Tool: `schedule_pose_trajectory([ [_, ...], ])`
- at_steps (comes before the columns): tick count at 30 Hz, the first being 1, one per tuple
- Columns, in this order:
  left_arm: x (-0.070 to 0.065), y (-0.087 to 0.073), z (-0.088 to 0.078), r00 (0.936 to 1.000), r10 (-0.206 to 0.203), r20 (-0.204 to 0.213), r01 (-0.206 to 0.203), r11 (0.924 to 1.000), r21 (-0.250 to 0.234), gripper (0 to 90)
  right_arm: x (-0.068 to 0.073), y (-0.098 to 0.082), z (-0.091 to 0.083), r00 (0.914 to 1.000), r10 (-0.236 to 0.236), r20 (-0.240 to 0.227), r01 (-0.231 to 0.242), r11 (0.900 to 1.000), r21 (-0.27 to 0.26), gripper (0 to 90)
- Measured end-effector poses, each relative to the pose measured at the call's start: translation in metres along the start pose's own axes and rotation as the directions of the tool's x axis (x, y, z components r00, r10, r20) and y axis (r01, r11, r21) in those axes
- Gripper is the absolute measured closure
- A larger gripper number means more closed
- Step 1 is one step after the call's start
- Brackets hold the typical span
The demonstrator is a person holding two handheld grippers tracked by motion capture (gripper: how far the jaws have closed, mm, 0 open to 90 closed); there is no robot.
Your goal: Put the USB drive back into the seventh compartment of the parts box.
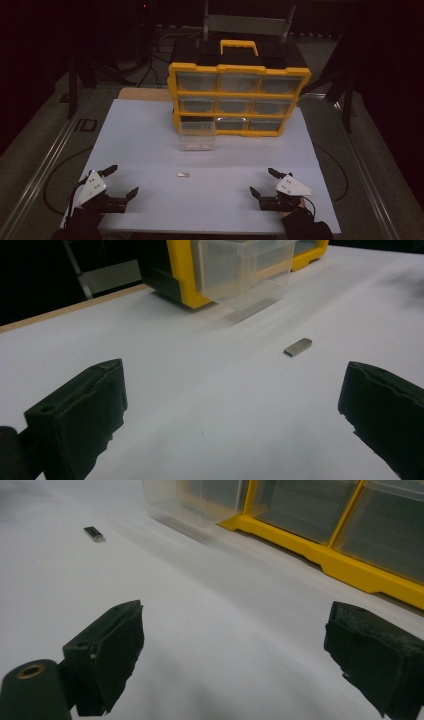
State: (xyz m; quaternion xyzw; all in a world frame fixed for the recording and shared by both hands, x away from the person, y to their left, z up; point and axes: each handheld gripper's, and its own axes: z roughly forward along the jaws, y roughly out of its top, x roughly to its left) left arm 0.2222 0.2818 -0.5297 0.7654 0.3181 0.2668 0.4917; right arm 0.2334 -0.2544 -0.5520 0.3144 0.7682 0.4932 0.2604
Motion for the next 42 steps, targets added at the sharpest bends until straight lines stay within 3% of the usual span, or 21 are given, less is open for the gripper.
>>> schedule_pose_trajectory([
  [10, 0.001, -0.001, -0.001, 0.9998, -0.018, -0.007, 0.018, 0.9998, 0.004, 0.4, 0.002, 0.002, 0.002, 0.9999, -0.008, 0.008, 0.008, 1.0, 0.011, 9.2],
  [22, 0.0, 0.001, -0.003, 0.9996, -0.005, -0.029, 0.005, 0.9999, 0.011, 0.4, 0.003, 0.004, 0.0, 0.9995, -0.018, 0.026, 0.018, 1.0, -0.01, 9.2],
  [29, -0.003, 0.007, -0.003, 0.9999, 0.007, -0.013, -0.007, 1.0, -0.002, 0.4, 0.003, 0.005, -0.001, 0.9995, -0.014, 0.027, 0.014, 1.0, -0.016, 9.2],
  [32, -0.003, 0.01, -0.001, 0.9992, 0.013, -0.039, -0.013, 0.9999, -0.004, 0.4, 0.004, 0.006, -0.002, 0.9992, -0.013, 0.038, 0.014, 1.0, -0.025, 9.3],
  [33, -0.002, 0.015, -0.002, 0.9996, -0.006, -0.029, 0.006, 0.9999, -0.01, 0.4, 0.004, 0.006, -0.002, 0.9992, -0.01, 0.038, 0.011, 1.0, -0.024, 9.2],
  [42, -0.003, 0.033, -0.002, 0.9994, 0.032, 0.009, -0.032, 0.9995, 0.005, 0.4, 0.005, 0.007, 0.0, 0.9992, -0.021, 0.035, 0.022, 1.0, -0.02, 9.2],
])
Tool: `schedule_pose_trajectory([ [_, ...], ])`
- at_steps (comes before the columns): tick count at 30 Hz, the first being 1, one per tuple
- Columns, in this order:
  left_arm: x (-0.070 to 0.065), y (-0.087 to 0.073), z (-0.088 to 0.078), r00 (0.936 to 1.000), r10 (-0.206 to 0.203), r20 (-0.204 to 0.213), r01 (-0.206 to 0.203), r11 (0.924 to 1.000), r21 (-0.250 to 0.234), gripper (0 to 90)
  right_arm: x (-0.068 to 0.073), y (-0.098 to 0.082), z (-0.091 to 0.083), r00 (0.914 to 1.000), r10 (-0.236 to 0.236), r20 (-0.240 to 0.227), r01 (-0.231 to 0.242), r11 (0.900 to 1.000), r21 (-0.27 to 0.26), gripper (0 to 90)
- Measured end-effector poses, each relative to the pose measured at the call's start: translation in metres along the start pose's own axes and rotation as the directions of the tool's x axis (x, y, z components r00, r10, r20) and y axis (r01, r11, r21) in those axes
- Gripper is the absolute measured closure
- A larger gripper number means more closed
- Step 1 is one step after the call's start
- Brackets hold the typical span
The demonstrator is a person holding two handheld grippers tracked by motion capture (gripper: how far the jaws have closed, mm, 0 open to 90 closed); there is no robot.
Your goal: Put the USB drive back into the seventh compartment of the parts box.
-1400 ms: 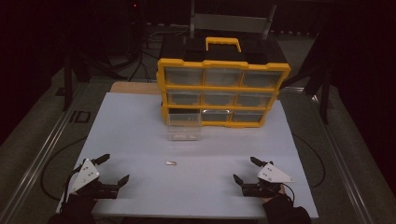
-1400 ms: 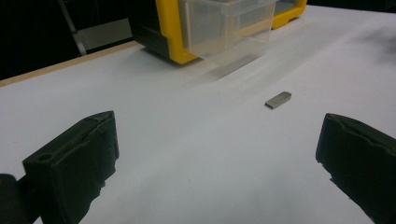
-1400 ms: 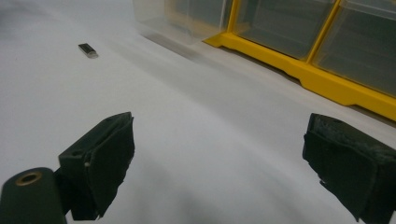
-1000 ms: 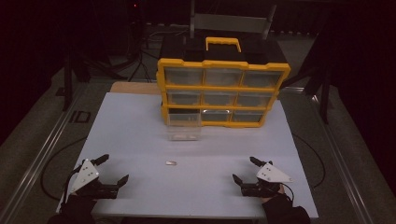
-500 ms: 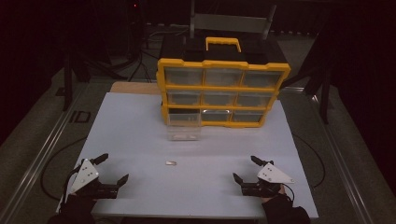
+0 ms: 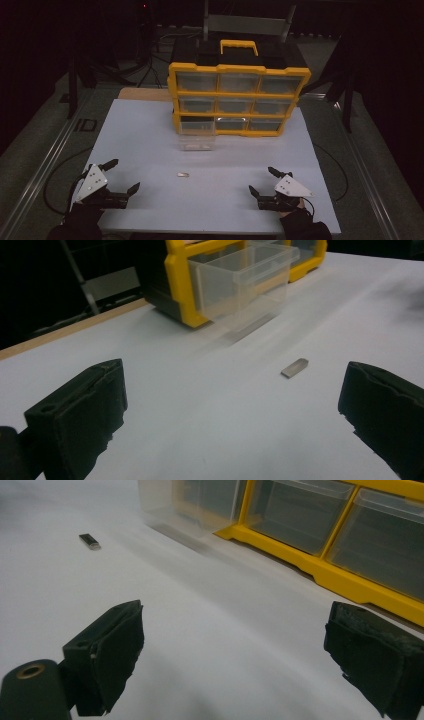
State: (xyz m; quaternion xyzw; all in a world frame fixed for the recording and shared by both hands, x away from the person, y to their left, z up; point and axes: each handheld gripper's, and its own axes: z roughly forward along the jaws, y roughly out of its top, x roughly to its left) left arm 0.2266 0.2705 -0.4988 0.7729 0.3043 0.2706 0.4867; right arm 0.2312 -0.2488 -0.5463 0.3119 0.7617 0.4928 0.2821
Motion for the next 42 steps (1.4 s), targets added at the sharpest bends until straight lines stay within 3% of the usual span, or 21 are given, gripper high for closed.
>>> schedule_pose_trajectory([
  [9, -0.002, 0.022, 0.011, 0.9955, 0.056, 0.077, -0.058, 0.998, 0.026, 0.4, 0.0, 0.0, 0.0, 1.0, 0.004, 0.001, -0.004, 1.0, 0.002, 9.3],
  [19, -0.007, 0.038, 0.023, 0.9907, 0.063, 0.121, -0.066, 0.9975, 0.024, 0.4, 0.0, 0.0, 0.001, 1.0, 0.006, -0.008, -0.006, 1.0, 0.003, 9.3],
  [21, -0.007, 0.043, 0.028, 0.9853, 0.075, 0.153, -0.082, 0.9959, 0.037, 0.4, 0.0, 0.0, 0.0, 1.0, 0.003, -0.007, -0.003, 1.0, 0.004, 9.3],
  [28, -0.01, 0.055, 0.039, 0.9738, 0.102, 0.203, -0.115, 0.992, 0.053, 0.4, 0.0, 0.001, 0.001, 0.9999, 0.008, -0.01, -0.008, 1.0, -0.002, 9.3],
  [42, -0.017, 0.074, 0.061, 0.9556, 0.14, 0.259, -0.164, 0.9837, 0.073, 0.4, 0.001, 0.001, 0.001, 0.9997, 0.007, -0.024, -0.007, 1.0, 0.002, 9.3],
])
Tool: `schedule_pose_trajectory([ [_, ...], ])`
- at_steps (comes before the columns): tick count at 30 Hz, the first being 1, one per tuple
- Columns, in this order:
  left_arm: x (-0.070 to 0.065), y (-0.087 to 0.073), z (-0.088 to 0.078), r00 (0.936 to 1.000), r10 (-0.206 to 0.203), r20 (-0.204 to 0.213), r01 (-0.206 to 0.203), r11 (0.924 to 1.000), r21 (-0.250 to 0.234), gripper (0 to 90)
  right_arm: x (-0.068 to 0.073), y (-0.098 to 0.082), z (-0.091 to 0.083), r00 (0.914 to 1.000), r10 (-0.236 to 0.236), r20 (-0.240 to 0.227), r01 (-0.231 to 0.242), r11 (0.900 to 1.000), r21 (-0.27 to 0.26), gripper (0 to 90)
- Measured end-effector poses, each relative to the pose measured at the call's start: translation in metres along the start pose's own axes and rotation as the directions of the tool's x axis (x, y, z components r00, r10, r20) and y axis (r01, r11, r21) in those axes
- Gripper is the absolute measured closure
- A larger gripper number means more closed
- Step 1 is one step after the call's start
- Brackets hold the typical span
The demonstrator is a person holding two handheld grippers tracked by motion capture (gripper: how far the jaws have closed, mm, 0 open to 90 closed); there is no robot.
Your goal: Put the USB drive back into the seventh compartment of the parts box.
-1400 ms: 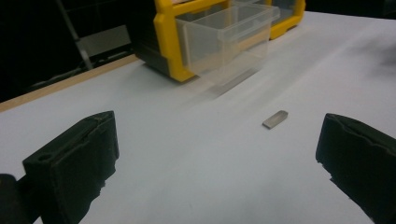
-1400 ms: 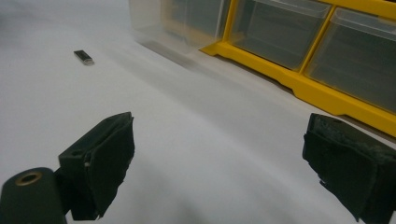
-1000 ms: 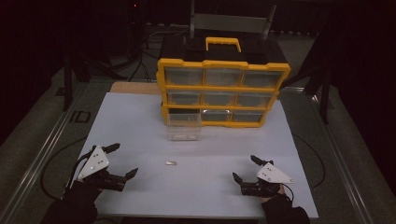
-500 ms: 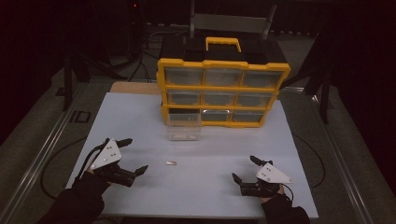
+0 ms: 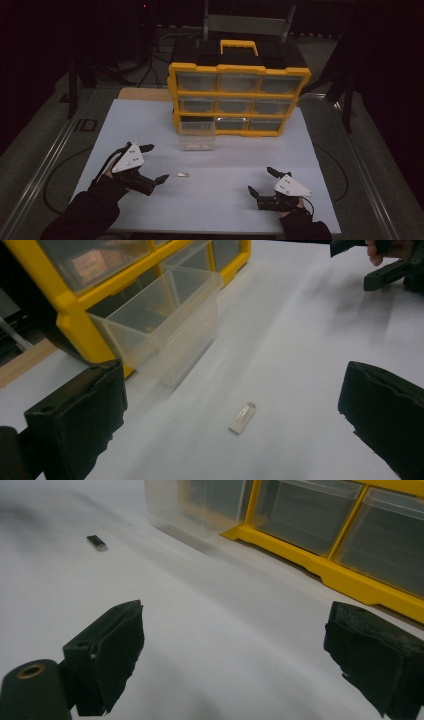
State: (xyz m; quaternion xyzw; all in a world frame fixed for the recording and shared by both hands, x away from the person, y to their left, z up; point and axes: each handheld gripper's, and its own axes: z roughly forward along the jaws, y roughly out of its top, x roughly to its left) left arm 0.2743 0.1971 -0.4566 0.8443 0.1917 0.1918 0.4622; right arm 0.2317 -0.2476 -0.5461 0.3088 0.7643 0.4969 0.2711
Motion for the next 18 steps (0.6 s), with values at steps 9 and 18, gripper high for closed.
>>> schedule_pose_trajectory([
  [9, 0.001, 0.01, 0.013, 0.9985, 0.018, 0.052, -0.019, 0.9998, 0.002, 0.4, 0.0, 0.0, 0.0, 1.0, 0.004, -0.007, -0.004, 1.0, -0.006, 9.3],
  [18, 0.002, 0.012, 0.029, 0.9942, 0.036, 0.101, -0.038, 0.9992, 0.015, 0.5, 0.0, 0.0, 0.002, 1.0, 0.003, -0.008, -0.003, 1.0, -0.002, 9.3],
])
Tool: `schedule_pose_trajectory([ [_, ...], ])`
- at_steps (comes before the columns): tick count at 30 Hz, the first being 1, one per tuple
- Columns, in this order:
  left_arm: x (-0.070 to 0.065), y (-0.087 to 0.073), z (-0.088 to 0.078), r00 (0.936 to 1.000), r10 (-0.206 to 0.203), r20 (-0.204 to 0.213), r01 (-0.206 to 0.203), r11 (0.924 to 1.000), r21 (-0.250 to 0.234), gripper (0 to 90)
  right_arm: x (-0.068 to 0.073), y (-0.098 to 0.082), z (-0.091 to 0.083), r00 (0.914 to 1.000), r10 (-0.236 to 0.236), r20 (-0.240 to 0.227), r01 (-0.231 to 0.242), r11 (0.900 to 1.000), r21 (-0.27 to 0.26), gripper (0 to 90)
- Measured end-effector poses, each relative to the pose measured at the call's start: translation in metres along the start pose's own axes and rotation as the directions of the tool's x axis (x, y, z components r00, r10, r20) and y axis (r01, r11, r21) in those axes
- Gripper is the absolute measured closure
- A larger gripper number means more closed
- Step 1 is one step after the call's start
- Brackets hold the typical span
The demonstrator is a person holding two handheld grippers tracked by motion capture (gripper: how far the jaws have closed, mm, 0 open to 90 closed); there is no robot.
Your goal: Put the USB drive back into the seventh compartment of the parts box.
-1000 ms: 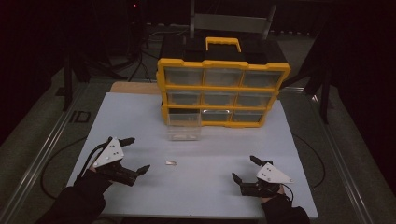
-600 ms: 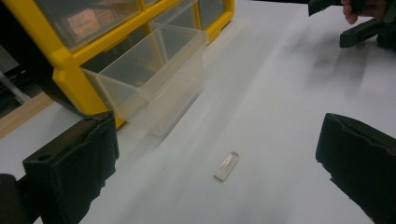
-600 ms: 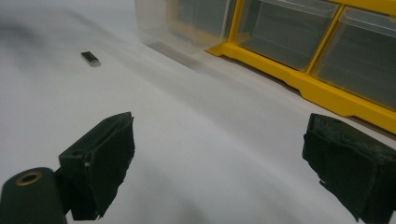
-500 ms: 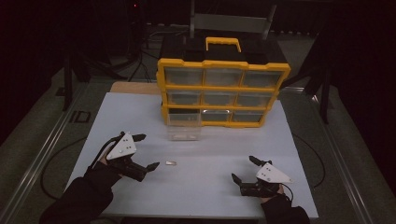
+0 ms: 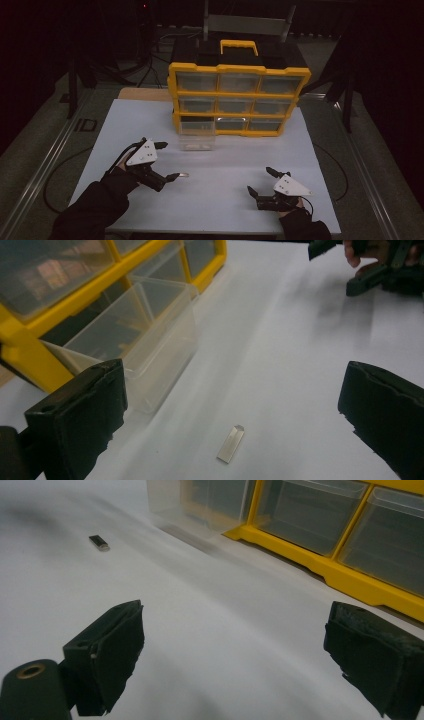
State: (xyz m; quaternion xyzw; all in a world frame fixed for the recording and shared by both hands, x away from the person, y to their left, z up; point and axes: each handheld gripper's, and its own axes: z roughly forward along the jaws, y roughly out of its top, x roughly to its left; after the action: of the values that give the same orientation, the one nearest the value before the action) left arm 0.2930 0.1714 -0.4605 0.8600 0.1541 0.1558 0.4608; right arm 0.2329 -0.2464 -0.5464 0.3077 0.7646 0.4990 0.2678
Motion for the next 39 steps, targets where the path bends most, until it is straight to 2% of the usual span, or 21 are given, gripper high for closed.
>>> schedule_pose_trajectory([
  [3, 0.0, 0.0, 0.006, 0.9995, -0.011, 0.031, 0.01, 0.9998, 0.016, 0.5, 0.001, 0.0, 0.0, 1.0, -0.004, -0.003, 0.004, 1.0, 0.002, 9.3],
  [6, 0.0, -0.001, 0.01, 0.9993, -0.003, 0.037, 0.002, 0.9992, 0.039, 0.5, 0.0, 0.0, 0.0, 1.0, 0.001, -0.002, -0.001, 1.0, -0.001, 9.4],
  [15, 0.0, -0.007, 0.023, 0.9953, -0.005, 0.097, -0.002, 0.9975, 0.071, 0.5, 0.0, 0.0, 0.001, 1.0, -0.006, -0.004, 0.006, 1.0, 0.004, 9.4],
  [22, -0.001, -0.013, 0.034, 0.9931, 0.014, 0.117, -0.027, 0.9934, 0.112, 2.5, 0.0, 0.0, 0.001, 1.0, -0.002, -0.007, 0.002, 1.0, 0.004, 9.4],
  [25, 0.0, -0.015, 0.037, 0.9921, 0.023, 0.123, -0.037, 0.9926, 0.115, 3.0, 0.001, 0.0, 0.001, 1.0, -0.005, -0.008, 0.005, 1.0, 0.005, 9.4],
  [39, 0.006, -0.028, 0.051, 0.9899, 0.001, 0.142, -0.024, 0.9871, 0.158, 13.5, 0.0, 0.0, 0.002, 0.9999, 0.002, -0.012, -0.002, 1.0, 0.005, 9.4],
])
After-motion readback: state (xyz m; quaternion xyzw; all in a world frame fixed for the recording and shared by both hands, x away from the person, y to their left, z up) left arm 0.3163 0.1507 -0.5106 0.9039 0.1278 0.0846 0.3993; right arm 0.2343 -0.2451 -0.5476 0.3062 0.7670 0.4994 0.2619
